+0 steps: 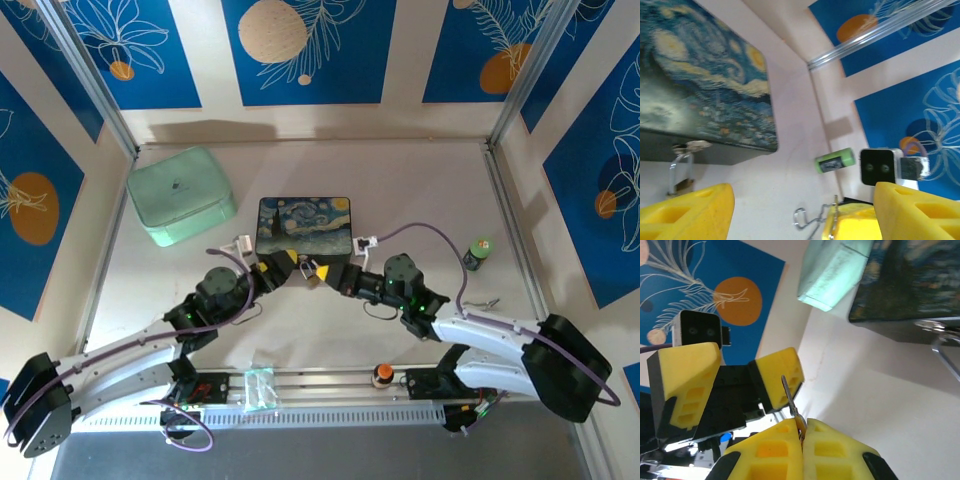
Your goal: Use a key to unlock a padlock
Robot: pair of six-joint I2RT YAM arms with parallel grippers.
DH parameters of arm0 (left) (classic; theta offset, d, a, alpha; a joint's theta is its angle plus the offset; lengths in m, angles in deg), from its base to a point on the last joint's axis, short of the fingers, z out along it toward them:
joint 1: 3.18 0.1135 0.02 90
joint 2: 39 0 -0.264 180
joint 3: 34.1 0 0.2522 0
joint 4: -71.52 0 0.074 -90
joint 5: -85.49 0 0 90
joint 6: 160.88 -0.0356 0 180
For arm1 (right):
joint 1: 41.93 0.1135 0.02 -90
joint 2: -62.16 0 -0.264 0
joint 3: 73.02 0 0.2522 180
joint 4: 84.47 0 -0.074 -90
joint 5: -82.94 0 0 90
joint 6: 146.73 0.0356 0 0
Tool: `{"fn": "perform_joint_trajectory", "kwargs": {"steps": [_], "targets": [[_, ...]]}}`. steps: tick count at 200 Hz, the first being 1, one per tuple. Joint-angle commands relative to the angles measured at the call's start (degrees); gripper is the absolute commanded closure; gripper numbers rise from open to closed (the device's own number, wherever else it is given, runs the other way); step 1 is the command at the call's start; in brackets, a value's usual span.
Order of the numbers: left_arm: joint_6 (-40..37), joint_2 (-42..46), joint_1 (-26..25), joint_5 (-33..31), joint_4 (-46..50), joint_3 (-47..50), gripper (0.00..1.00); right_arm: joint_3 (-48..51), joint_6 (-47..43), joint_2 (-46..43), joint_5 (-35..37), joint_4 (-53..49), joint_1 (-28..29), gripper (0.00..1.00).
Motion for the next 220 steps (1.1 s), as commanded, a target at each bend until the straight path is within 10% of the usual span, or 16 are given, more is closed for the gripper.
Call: {"fn": "perform_joint_trajectory", "kwargs": {"steps": [1, 55, 118, 220], "targets": [[-5.23, -3.73, 0.37, -1.31, 2.93, 0.16, 0.27, 2.38, -0.75, -3.85, 0.47, -4.69, -1.89, 1.0], [-15.99, -22.52, 0.36, 3.06, -7.86, -1.92, 0.22, 0.88, -4.46, -12.84, 1.72, -24.57, -5.61, 1.0], [-19.26, -41.11, 1.52, 3.53, -19.4, -5.67, 0.27, 3.41, -2.5, -14.2, -0.32, -23.88, -7.0, 1.0], [-13.28, -50.67, -1.09, 0.4, -15.77, -9.45, 0.62, 3.77, -0.81, -12.56, 0.85, -23.65, -6.85, 1.0]]}}
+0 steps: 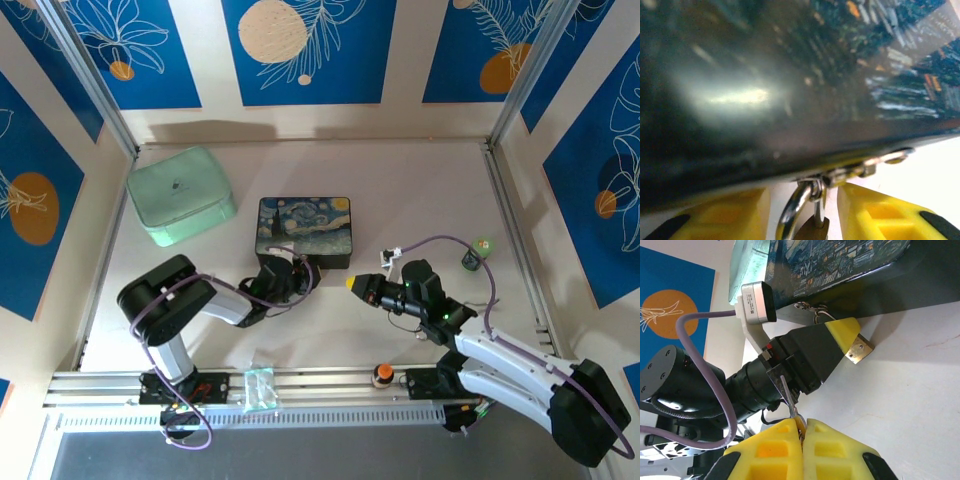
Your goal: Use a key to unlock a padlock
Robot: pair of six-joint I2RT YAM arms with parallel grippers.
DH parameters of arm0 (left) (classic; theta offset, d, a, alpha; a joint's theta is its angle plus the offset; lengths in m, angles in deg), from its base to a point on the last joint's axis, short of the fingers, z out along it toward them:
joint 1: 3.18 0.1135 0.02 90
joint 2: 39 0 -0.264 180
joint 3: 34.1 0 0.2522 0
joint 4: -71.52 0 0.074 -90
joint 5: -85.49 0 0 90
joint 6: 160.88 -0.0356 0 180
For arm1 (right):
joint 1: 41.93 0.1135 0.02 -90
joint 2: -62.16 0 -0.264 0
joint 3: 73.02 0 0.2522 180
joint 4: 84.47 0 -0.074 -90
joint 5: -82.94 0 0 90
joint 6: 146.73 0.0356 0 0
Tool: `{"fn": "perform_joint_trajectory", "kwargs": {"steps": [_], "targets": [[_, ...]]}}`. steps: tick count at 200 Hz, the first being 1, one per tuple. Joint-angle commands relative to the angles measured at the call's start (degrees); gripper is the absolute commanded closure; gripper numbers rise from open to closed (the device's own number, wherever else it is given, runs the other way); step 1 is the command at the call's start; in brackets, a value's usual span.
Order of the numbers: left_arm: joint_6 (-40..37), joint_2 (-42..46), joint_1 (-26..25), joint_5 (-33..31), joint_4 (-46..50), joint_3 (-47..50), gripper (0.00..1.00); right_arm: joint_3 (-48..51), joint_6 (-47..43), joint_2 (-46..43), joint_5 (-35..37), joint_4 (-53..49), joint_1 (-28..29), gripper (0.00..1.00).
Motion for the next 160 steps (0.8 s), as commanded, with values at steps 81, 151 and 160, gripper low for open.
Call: {"fn": "perform_joint_trajectory", "kwargs": {"steps": [81, 151, 160], "targets": [[3.89, -5.81, -5.57, -1.65, 13.49, -6.22, 0.73, 0.17, 2.04, 10.55, 2.6, 5.21, 1.73, 1.0], [16.07, -2.33, -4.74, 6.65, 2.33, -3.79, 0.92, 3.42, 7.79, 18.58, -4.47, 16.86, -2.06, 1.0], [19.11, -2.42, -4.22, 7.86, -2.09, -2.91, 0.94, 4.4, 9.52, 20.49, -5.9, 20.86, -2.76, 1.0]]}}
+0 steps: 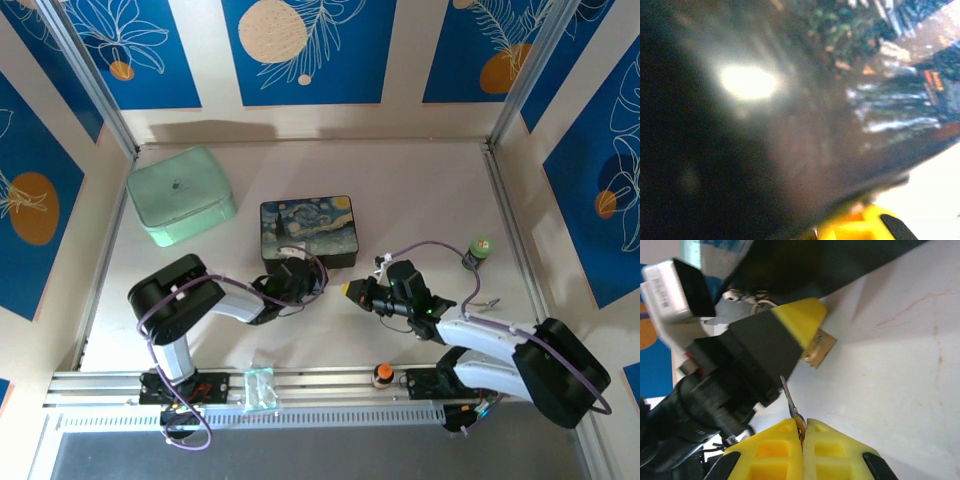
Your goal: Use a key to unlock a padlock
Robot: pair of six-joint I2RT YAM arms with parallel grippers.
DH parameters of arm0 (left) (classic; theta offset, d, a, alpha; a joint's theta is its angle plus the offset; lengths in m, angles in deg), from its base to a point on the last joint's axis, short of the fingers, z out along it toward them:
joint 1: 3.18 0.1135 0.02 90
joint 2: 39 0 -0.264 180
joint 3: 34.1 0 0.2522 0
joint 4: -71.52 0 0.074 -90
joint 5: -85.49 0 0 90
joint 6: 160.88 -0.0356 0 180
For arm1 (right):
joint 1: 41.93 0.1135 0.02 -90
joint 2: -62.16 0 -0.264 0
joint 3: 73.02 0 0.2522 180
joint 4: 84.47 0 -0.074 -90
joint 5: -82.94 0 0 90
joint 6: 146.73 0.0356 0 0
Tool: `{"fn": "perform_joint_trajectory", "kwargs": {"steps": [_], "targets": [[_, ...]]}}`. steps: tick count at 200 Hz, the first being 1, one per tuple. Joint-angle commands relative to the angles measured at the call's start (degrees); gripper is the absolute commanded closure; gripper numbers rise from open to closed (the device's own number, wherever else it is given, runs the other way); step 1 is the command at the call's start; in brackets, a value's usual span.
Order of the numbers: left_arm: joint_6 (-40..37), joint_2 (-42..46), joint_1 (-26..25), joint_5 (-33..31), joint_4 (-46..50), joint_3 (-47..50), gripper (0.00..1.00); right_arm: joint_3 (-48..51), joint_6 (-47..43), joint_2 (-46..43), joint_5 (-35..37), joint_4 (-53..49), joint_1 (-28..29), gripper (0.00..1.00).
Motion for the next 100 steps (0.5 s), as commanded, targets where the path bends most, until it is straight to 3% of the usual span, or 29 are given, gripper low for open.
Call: {"fn": "perform_joint_trajectory", "kwargs": {"steps": [1, 45, 100], "targets": [[12.23, -0.02, 0.09, 9.8, -6.74, 2.62, 0.95, 2.34, 4.76, 4.13, -5.36, 10.15, -2.05, 1.0], [18.6, 3.19, 0.66, 9.87, -9.27, 3.07, 1.0, 1.34, 7.55, 9.83, -6.71, 15.95, -0.9, 1.0], [16.91, 10.05, 0.92, 6.56, -2.92, 2.44, 1.0, 2.7, 10.06, 16.74, -8.11, 31.04, -0.48, 1.0]]}}
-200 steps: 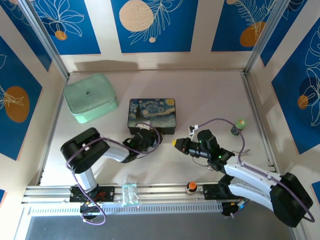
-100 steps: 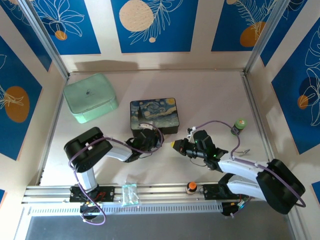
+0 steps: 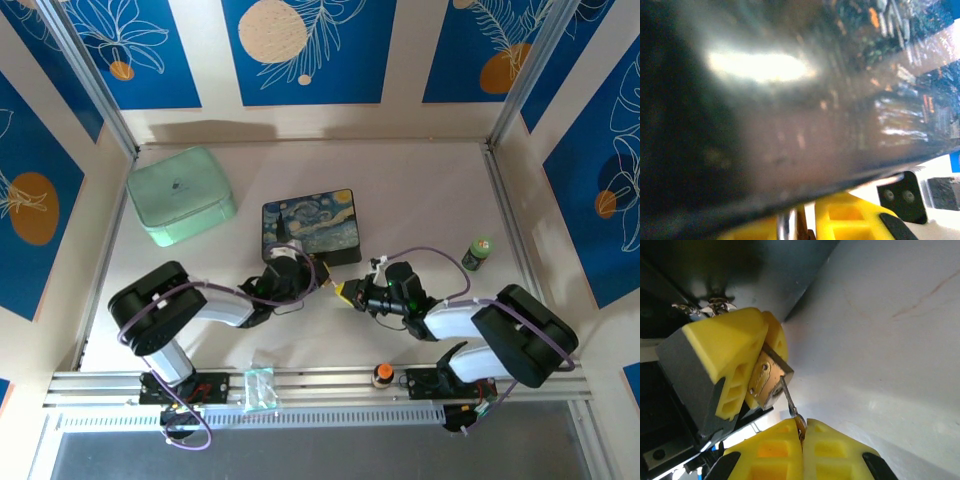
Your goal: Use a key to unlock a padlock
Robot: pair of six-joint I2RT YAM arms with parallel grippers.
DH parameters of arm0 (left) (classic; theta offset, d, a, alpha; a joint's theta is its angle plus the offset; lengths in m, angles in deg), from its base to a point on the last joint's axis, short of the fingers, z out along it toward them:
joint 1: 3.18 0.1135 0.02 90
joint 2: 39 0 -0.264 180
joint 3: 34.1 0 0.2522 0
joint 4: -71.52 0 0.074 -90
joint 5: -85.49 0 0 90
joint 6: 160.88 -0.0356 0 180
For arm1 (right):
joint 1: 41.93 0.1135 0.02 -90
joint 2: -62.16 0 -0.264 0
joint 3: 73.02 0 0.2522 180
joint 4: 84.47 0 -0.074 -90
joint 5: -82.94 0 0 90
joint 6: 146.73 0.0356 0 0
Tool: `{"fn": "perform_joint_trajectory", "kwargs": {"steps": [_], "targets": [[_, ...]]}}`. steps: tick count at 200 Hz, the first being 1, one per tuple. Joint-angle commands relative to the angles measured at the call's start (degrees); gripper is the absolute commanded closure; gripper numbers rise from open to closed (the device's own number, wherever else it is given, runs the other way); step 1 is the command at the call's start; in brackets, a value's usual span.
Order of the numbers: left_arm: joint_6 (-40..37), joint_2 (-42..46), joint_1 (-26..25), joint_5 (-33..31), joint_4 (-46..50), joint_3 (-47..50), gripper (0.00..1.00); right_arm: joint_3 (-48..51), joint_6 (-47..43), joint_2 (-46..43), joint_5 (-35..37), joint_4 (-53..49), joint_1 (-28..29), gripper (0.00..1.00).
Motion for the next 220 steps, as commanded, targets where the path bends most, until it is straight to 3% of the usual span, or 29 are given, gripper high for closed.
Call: {"fn": "perform_joint_trajectory", "kwargs": {"steps": [1, 22, 57, 85, 113, 140, 220], "targets": [[2.24, 2.85, 0.11, 1.52, -0.18, -0.78, 1.0, 0.09, 1.6, 2.66, -2.04, 8.94, 0.32, 1.0], [2.84, 3.04, 0.1, 1.03, -0.51, -0.88, 1.0, 0.95, 3.14, 6.02, -1.99, 15.54, 0.6, 1.0], [2.41, 3.46, 0.64, 1.07, 0.39, -1.45, 1.0, 1.75, 2.65, 6.89, -1.56, 15.26, 0.84, 1.0], [-1.18, 5.27, 1.08, 1.24, 7.97, -4.62, 1.0, 2.0, 1.21, 2.48, -0.05, 8.55, 0.8, 1.0], [-0.21, 4.32, 1.77, 1.81, 4.78, -3.52, 1.0, 0.65, -1.21, -3.39, 0.48, 0.65, 1.66, 1.0], [-2.39, 4.48, 1.87, 1.86, 8.23, -5.28, 1.0, -3.28, -5.27, -9.79, 3.55, -13.87, 3.12, 1.0], [-8.12, 6.29, 1.43, -0.5, 20.75, -9.16, 1.0, -3.65, -5.97, -11.72, 4.02, -16.52, 2.99, 1.0]]}}
